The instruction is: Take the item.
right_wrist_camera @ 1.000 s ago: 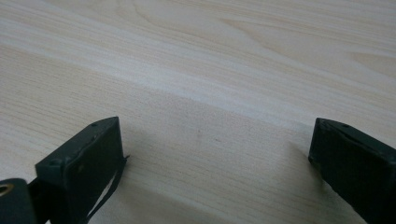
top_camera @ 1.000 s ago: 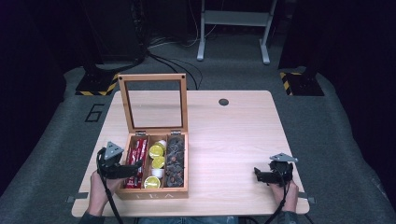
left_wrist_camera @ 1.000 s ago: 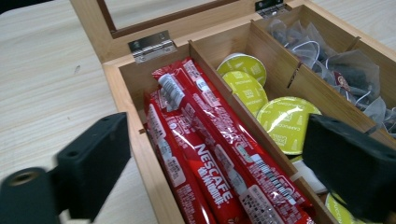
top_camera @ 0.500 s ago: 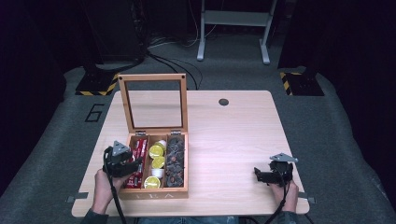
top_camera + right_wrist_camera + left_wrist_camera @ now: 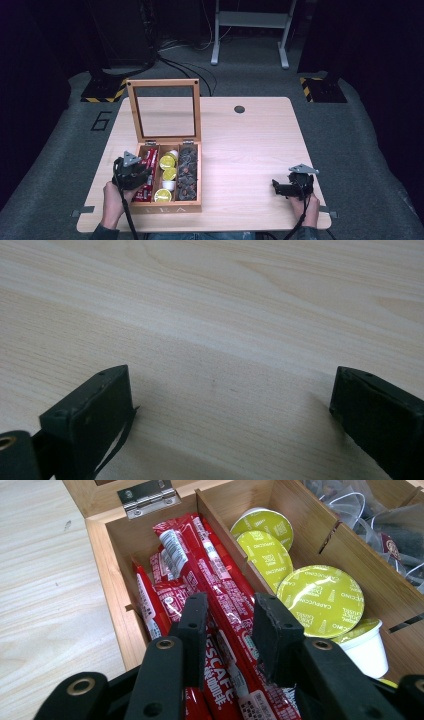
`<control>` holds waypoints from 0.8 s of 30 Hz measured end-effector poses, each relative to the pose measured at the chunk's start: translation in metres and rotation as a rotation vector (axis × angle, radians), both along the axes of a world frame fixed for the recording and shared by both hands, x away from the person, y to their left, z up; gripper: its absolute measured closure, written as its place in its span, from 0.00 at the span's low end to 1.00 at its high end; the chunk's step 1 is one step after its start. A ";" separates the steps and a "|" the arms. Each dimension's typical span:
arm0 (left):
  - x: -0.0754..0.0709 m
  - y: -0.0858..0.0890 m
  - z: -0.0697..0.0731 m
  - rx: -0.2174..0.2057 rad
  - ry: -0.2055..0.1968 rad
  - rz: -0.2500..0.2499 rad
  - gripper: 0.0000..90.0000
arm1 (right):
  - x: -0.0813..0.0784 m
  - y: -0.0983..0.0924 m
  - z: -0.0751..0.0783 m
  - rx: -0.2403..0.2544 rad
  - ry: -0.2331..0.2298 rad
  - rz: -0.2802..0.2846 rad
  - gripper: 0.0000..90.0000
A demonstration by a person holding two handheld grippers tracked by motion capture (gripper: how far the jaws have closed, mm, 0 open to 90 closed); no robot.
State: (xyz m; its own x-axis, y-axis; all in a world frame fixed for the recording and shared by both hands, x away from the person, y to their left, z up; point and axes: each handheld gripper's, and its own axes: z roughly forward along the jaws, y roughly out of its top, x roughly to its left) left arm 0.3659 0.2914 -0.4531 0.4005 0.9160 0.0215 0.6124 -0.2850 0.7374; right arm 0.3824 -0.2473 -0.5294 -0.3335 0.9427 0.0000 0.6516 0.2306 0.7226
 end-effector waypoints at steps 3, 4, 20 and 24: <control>0.000 0.005 -0.001 -0.002 0.002 0.027 0.79 | 0.000 0.000 0.000 0.000 -0.001 0.001 0.03; 0.000 0.005 -0.001 -0.002 0.002 0.027 0.80 | 0.000 0.000 0.000 0.000 -0.001 0.001 0.03; -0.004 0.004 -0.004 -0.001 -0.017 0.025 0.93 | 0.000 0.000 0.000 0.000 -0.002 0.001 0.03; -0.006 0.004 -0.002 -0.001 -0.027 0.026 0.94 | 0.000 0.000 0.000 0.000 -0.001 0.001 0.03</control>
